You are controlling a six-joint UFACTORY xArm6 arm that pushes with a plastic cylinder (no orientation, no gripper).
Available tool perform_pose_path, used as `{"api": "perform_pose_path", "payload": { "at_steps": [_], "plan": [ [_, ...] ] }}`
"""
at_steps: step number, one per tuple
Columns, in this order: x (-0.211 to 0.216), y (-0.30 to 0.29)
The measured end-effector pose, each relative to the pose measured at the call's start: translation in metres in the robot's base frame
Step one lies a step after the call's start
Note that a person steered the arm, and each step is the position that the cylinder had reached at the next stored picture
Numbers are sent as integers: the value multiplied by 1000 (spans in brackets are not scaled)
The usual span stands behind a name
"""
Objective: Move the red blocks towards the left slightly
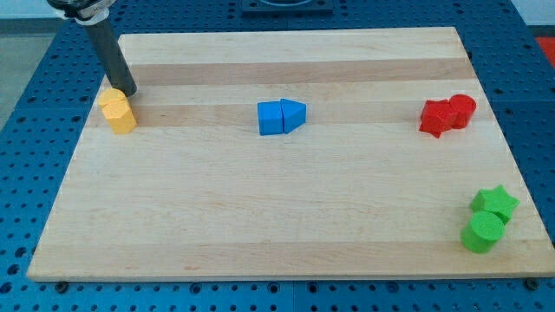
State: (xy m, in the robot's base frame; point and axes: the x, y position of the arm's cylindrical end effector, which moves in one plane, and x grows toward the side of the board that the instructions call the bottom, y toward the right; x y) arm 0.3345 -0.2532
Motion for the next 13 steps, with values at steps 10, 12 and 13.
{"api": "perform_pose_path", "payload": {
  "at_steps": [10, 12, 13],
  "plan": [
    [69, 576],
    [76, 525],
    [76, 496]
  ]
}}
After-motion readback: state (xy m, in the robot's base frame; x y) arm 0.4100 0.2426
